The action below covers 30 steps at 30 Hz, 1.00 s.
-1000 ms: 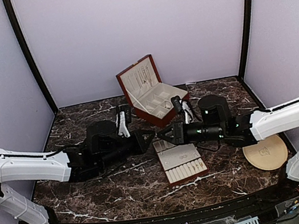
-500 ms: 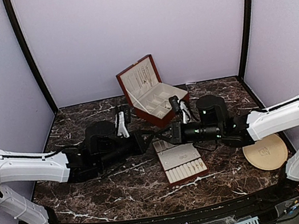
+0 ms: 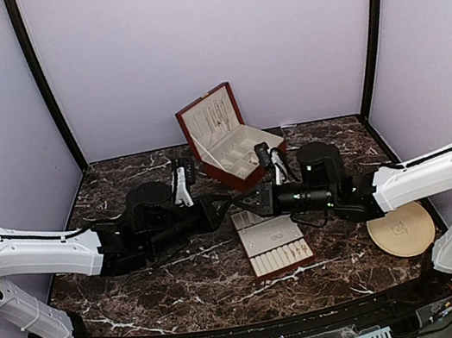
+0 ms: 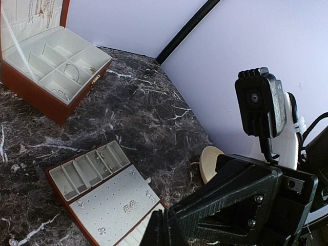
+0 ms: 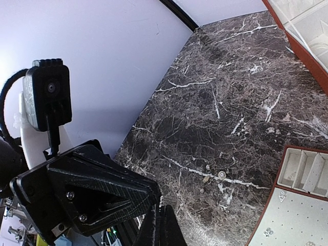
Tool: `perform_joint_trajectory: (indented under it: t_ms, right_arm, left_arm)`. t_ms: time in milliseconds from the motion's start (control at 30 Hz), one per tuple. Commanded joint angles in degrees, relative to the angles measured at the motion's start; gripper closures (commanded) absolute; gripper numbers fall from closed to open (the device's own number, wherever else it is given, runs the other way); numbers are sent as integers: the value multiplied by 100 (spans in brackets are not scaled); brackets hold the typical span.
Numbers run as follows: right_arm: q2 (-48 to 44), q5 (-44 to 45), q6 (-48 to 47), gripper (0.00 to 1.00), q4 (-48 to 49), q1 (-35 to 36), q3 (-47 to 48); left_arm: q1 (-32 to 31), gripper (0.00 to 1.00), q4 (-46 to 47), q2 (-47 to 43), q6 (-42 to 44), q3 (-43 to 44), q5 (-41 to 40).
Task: Organize the mixed jewelry
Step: Pass from the left arm to the right, then insert the earring into the earring holder.
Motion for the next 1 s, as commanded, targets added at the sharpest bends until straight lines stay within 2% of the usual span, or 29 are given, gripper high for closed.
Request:
perform_joint_trajectory:
  t_ms: [0, 100, 233, 333, 433, 600, 767, 967]
  right_arm:
    - [34, 25, -57, 100, 291, 31, 75]
    - [7, 141, -124, 100, 245, 31, 31]
    - [-56, 357, -260, 100, 28, 32, 2]
    - [-122, 589, -391, 100, -182, 31, -7]
    - [-171, 826, -622, 100, -432, 31, -8]
    - [-225, 1330, -1440, 100, -1025, 31, -11]
    - [-352, 1728, -2623, 100, -1417, 60, -139]
    - [-339, 2492, -3919, 100, -1513, 346, -340]
  left_arm:
    - [-47, 100, 205, -137, -80, -64, 223]
    - [-48, 96, 201, -103, -135, -73, 254]
    - [-47, 78, 182, -105, -124, -73, 244]
    - [-47, 62, 83, -179, -100, -72, 159]
    - [-47, 51, -52, -303, -56, -90, 52]
    - [-28, 40, -561, -608, 173, 4, -115]
    - [302, 36, -1684, -874, 449, 383, 242]
    - [1065, 34, -2735, -923, 800, 700, 1536]
